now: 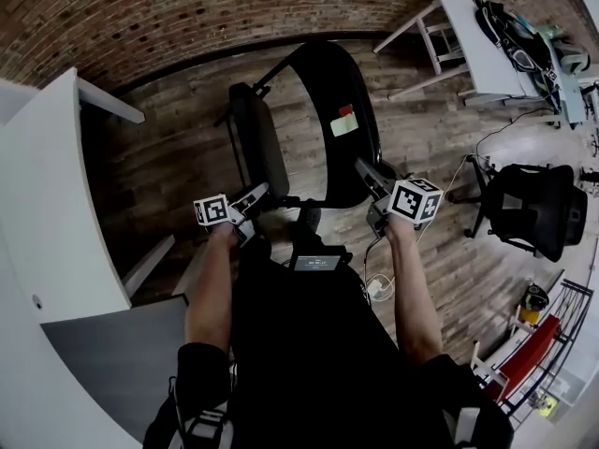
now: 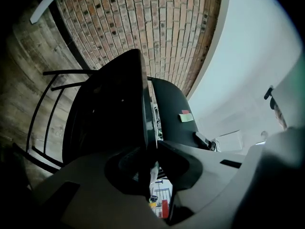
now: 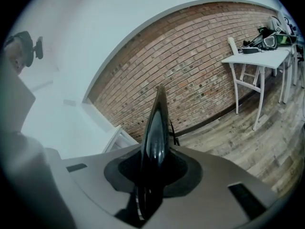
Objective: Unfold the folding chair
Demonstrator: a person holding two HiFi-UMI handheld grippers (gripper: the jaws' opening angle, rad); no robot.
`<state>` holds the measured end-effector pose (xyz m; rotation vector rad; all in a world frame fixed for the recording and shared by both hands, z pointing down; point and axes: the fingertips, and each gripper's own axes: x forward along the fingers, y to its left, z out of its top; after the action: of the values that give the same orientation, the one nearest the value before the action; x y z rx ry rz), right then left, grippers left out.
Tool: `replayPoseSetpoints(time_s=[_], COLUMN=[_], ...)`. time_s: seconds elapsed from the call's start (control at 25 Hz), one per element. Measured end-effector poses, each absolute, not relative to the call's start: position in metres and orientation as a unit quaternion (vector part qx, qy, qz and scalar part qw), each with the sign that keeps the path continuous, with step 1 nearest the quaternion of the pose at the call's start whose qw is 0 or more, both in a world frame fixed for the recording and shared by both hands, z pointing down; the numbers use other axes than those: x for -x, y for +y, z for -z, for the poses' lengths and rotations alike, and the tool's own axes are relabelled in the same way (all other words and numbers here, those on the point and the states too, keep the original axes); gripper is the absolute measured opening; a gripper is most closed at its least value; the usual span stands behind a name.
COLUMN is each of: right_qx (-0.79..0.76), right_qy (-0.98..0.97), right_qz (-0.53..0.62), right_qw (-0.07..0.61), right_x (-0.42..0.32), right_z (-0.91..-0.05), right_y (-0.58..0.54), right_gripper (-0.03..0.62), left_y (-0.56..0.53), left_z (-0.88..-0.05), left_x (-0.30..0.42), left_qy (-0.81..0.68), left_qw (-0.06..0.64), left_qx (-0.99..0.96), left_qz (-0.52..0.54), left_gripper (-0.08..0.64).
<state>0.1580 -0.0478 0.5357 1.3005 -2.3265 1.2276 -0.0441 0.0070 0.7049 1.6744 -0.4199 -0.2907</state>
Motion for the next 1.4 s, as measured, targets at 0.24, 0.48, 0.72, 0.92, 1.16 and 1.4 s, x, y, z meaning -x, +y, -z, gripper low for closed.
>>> replayPoseSetpoints(time_s=[0.24, 0.48, 0.72, 0.92, 1.16, 1.4], right_qx=[-0.435, -0.426, -0.431, -0.425, -0.421, -0.414], right_qy=[-0.788, -0.789, -0.781, -0.780, -0.775, -0.770], right_qz=[-0.426, -0.433, -0.446, -0.455, -0.471, -0.486], right_qw=[0.095, 0.091, 0.078, 0.058, 0.026, -0.015], right_x=[-0.160, -0.157, -0.176, -0.193, -0.213, -0.240], right_z=[-0.545, -0.549, -0.561, -0.573, -0.596, -0.613], right_y=[-0.049, -0.047, -0.050, -0.052, -0.057, -0.064], right_gripper=[0.081, 0.081, 0.081, 0.081, 0.081, 0.081], left_y=[0.005, 0.003, 0.001, 0.005, 0.006, 0.007], left_z=[-0.719, -0.735, -0.744, -0.759, -0.782, -0.791], left_x=[0.065, 0.081, 0.074, 0.086, 0.110, 0.118], left_qy=[-0.225, -0.334, -0.350, -0.394, -0.424, -0.442], left_qw=[0.630, 0.613, 0.602, 0.591, 0.592, 0.588], left_qx=[-0.741, -0.716, -0.716, -0.701, -0.682, -0.674], left_qz=[0.062, -0.022, -0.043, -0.067, -0.074, -0.062], left_gripper=[0.245, 0.236, 0.199, 0.195, 0.195, 0.196])
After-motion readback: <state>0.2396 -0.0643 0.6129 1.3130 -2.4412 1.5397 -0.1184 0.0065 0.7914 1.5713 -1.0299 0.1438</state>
